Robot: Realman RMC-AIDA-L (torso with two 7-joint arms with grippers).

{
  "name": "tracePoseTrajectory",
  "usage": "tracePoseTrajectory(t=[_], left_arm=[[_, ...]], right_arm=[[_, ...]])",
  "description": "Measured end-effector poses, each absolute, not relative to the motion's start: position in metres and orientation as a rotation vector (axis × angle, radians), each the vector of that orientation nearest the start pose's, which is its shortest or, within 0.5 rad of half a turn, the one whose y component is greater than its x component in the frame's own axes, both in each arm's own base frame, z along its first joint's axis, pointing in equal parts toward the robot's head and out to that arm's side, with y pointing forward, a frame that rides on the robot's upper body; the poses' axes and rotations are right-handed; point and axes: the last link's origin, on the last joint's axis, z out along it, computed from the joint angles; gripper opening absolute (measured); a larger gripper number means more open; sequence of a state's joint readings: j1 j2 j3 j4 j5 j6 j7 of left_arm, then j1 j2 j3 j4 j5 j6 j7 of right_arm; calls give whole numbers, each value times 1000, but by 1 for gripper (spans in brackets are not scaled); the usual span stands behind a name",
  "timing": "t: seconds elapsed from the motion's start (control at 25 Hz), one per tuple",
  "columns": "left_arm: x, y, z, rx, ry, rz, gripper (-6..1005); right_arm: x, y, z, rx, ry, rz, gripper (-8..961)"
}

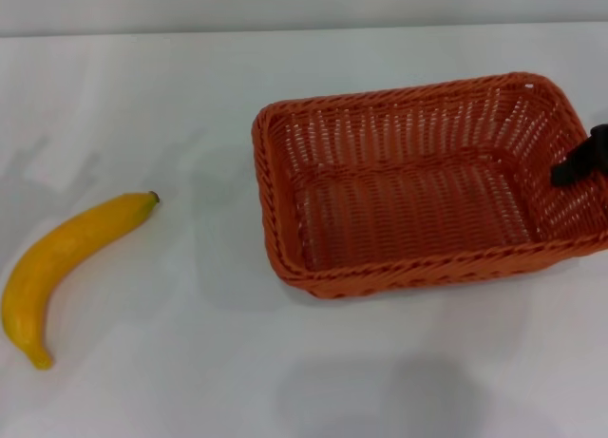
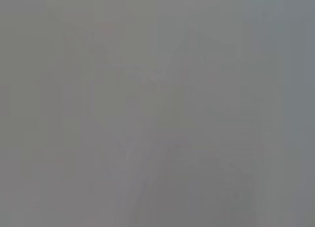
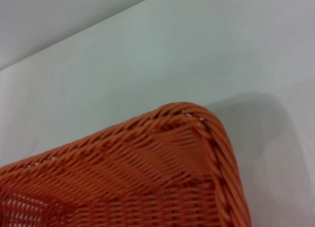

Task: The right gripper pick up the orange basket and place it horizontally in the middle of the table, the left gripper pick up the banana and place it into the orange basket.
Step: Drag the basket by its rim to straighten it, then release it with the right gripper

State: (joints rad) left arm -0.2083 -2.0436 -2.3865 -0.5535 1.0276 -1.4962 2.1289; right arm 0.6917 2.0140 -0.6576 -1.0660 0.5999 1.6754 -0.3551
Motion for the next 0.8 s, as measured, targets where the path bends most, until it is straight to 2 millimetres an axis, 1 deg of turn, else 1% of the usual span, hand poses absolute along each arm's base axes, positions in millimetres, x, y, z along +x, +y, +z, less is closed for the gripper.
tracePoseTrajectory(t=[0.32,0.56,0.8], left_arm=[[-330,290,99,-1760,-495,-1135,777],[-329,290,99,-1760,-497,-1136,774],[-329,293,98,-1760,-500,-1133,772]], right_arm=[[261,368,81,-2018,1944,207,128],[260,365,75,-2054,1933,151,131],[252,367,70,-2141,1897,84,142]])
